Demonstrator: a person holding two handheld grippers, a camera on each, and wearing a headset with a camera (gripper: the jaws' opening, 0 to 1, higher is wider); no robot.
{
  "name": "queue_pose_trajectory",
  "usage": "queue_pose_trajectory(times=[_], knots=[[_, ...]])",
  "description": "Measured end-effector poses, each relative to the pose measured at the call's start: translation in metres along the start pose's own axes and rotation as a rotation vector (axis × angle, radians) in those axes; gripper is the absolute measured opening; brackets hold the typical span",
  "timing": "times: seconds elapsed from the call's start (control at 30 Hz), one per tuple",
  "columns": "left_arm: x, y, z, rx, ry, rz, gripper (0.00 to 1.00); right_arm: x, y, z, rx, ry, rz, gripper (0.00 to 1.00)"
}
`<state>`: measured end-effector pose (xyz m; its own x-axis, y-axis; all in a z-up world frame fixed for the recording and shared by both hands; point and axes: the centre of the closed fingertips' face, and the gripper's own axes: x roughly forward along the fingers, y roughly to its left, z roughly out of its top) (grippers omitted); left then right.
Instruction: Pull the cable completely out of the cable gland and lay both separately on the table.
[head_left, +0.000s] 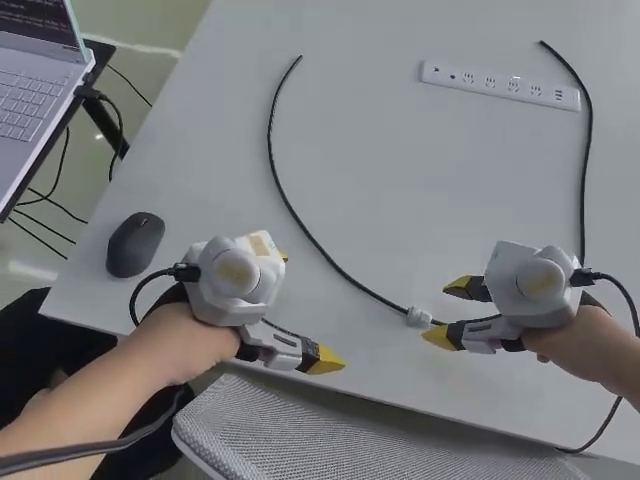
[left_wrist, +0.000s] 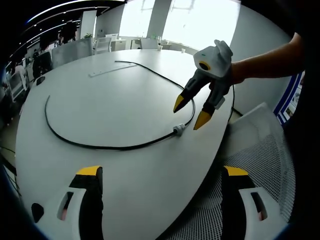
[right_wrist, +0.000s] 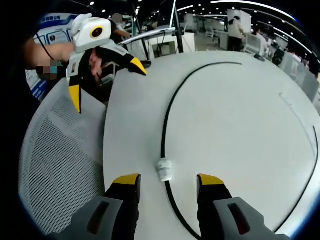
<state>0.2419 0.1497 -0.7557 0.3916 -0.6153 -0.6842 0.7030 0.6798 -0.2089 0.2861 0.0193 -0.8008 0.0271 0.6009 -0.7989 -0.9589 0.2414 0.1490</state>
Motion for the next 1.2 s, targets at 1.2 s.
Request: queue_pose_trajectory(times=[1.2], knots=[[0.003, 0.001, -0.007, 0.012, 0.037, -0.013, 0.96, 0.021, 0.005, -0.005, -0.049, 0.041, 0.077, 0.09]])
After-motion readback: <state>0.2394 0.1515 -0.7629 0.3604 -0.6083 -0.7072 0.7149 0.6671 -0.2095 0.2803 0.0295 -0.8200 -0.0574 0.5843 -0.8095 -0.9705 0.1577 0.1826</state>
